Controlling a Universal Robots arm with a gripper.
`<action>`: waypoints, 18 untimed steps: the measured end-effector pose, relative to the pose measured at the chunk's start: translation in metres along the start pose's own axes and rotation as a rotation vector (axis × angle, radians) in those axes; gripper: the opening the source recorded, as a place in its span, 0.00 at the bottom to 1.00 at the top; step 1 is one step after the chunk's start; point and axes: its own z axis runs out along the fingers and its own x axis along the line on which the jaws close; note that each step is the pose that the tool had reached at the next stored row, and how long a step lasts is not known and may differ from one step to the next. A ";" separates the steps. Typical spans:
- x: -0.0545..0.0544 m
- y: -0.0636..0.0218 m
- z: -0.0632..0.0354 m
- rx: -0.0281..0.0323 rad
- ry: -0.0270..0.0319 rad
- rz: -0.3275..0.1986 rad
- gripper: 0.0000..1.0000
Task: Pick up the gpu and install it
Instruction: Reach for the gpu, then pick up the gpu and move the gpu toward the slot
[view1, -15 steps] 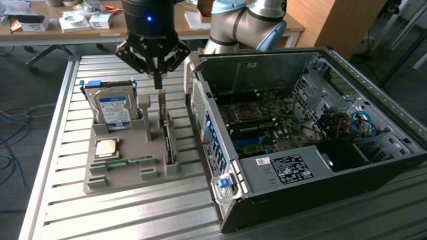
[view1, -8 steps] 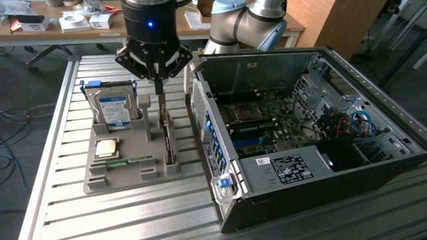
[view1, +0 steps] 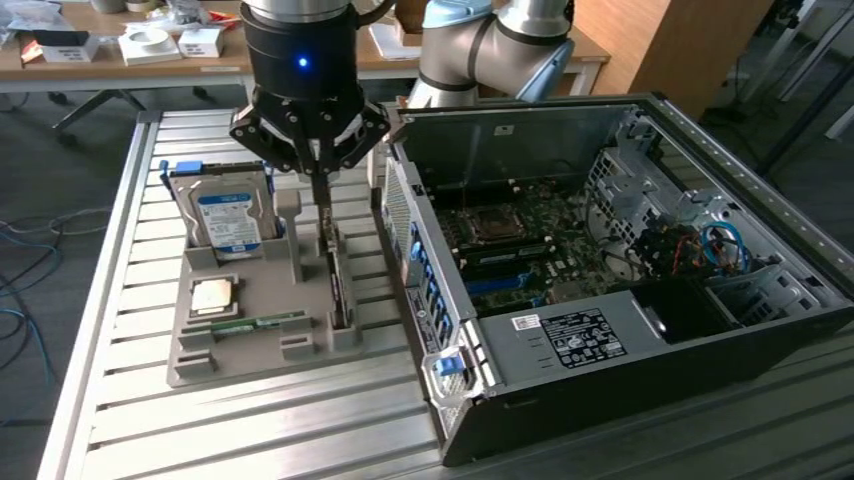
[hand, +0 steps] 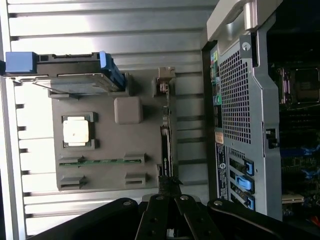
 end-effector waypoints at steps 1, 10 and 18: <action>0.000 -0.0009 -0.0001 0.0000 0.0001 0.000 0.11; 0.000 -0.0009 -0.0001 0.0001 0.0001 0.000 0.11; 0.000 -0.0009 -0.0001 0.0001 0.0001 0.000 0.17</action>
